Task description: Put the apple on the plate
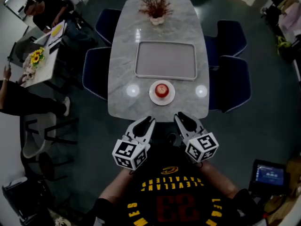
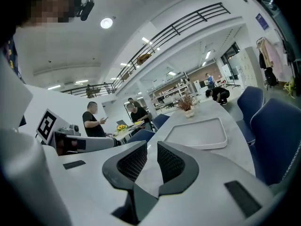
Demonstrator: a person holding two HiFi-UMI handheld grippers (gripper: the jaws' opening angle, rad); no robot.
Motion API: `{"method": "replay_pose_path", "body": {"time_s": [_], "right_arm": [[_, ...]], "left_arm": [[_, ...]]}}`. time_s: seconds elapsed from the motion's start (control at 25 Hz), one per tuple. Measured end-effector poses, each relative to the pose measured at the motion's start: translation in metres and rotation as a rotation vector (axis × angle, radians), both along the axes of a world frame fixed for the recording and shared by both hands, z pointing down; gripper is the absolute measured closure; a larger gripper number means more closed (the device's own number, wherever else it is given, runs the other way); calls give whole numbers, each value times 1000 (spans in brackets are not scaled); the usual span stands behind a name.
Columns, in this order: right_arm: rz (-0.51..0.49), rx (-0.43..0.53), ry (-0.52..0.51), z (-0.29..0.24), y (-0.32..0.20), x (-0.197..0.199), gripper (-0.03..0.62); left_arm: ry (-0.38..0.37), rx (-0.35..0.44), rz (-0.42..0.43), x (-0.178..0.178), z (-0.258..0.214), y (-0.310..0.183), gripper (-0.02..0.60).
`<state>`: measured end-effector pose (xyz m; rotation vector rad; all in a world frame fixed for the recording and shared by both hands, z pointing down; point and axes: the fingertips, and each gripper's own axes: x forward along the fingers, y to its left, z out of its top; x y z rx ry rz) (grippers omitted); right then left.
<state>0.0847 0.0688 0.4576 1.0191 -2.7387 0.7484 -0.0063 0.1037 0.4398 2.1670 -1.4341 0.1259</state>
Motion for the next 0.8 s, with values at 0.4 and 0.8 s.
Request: {"method": "replay_pose_path", "body": {"time_s": [0.4,0.8], "right_arm": [[57,-166,20,61,-39,6,542],[111,-390,12,132,-74,-6,542]], "left_arm": [[25,-205,-50,-49,73,-39,517],[66,-401,133,-58,153,-83,517]]}}
